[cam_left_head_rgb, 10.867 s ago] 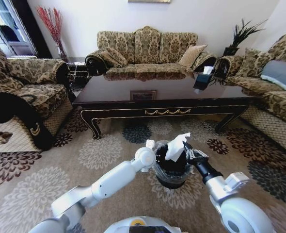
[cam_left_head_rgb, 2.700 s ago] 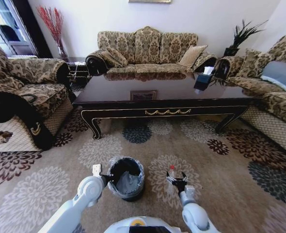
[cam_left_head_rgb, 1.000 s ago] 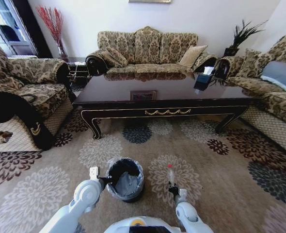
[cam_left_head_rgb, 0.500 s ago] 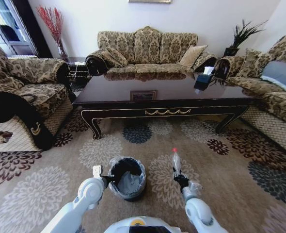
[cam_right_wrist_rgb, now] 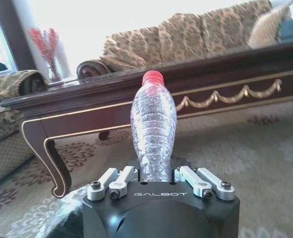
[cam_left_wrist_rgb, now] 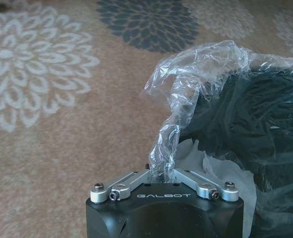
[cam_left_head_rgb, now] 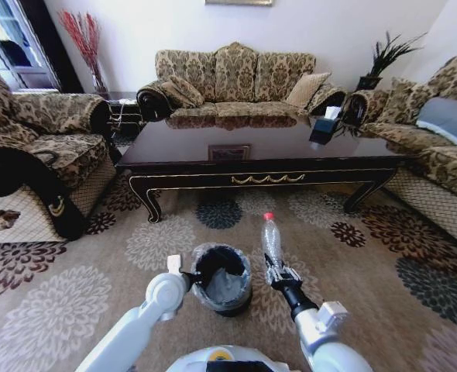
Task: Move to the front of the table and pick up the trash from the floor, then place it into the trash bin.
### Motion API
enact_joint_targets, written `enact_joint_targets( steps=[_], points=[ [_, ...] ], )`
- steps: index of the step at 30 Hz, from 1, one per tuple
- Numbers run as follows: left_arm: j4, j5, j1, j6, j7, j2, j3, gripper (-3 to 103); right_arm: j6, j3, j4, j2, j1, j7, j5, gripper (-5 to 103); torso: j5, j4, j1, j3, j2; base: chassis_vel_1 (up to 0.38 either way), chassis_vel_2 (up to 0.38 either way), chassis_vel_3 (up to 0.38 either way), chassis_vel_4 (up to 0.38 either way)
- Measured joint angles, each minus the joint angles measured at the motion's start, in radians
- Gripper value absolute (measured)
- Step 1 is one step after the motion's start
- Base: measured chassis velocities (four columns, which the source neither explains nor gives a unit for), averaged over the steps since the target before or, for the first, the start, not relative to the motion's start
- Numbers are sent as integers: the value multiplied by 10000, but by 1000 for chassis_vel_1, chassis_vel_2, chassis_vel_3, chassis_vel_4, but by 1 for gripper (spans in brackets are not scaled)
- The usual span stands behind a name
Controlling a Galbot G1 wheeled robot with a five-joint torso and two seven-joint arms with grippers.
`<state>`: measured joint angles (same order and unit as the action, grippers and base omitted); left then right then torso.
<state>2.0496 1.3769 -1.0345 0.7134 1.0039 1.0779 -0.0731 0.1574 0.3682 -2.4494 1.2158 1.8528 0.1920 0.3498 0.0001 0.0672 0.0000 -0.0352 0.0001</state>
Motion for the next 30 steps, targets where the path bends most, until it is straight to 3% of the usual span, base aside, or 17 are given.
enact_joint_targets(
  steps=[8,22,30],
  points=[
    [-332,-12,657,88,276,302,-1049,0,36,-719,-138,285,211,-109,-468,27,-1,0,0,0,0,0,0,0,0],
    [-481,59,759,122,482,513,-1368,0,17,-935,61,324,219,-164,-977,24,0,-1,0,0,0,0,0,0,0],
    [-477,51,671,135,486,445,-1278,0,17,-960,64,288,282,-242,-1019,48,0,-1,0,0,-2,0,0,0,0]
  ],
)
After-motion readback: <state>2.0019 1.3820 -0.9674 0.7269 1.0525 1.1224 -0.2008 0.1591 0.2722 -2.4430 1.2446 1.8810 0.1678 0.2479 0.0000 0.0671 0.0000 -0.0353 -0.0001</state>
